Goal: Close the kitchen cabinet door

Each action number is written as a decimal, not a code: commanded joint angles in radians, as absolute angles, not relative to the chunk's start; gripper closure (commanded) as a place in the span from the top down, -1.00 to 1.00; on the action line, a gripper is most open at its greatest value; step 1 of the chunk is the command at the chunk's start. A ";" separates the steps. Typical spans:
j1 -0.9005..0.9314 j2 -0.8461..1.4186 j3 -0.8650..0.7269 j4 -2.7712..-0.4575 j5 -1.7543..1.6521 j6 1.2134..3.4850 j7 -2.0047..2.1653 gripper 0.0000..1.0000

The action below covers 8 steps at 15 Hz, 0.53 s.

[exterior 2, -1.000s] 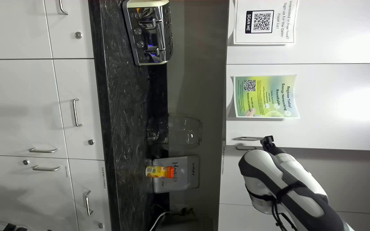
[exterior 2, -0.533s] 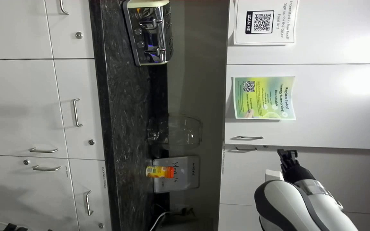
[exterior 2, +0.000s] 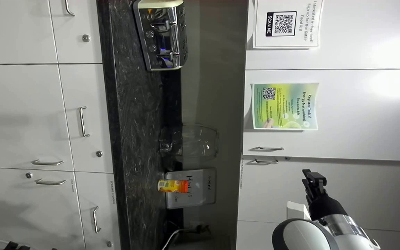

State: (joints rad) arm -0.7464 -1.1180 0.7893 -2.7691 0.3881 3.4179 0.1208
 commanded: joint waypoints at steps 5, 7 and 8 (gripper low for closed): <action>-0.746 -1.126 0.789 -2.772 0.387 3.411 0.121 -0.15; -0.746 -1.126 0.789 -2.772 0.387 3.411 0.121 -0.15; -0.746 -1.126 0.789 -2.772 0.387 3.411 0.121 -0.15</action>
